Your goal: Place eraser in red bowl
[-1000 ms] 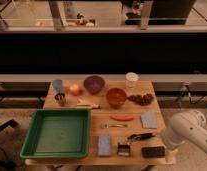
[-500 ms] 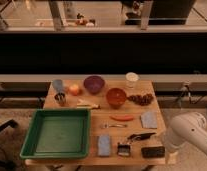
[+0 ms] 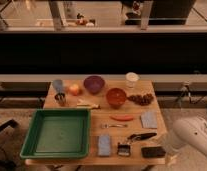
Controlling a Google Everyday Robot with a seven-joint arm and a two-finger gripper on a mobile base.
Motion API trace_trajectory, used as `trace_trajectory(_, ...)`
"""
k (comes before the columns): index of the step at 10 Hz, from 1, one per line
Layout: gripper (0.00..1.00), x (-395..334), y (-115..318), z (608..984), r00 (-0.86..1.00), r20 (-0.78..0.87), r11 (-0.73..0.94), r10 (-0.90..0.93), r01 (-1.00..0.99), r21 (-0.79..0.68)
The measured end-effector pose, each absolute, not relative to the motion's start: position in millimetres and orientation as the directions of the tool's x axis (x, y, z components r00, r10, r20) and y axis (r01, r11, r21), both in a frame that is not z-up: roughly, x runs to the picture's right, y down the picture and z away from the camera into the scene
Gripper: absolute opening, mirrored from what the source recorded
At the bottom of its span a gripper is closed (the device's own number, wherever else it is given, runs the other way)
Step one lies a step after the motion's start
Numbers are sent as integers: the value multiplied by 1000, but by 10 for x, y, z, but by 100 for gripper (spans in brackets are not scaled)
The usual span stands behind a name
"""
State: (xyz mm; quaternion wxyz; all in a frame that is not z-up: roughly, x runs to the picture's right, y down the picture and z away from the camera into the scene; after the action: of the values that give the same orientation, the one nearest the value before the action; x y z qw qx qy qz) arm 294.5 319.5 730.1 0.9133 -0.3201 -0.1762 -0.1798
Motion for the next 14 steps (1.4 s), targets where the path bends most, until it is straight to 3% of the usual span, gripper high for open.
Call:
trace_trajectory(7,77,2975,3203,7425,896,393,753,-207,402,-521)
trace_trajectory(12,34,2961,3195,7457,896,394,748,-204,403,-527)
trace_trajectory(14,27,2960,3186,7469,896,395,747,-203,403,-529)
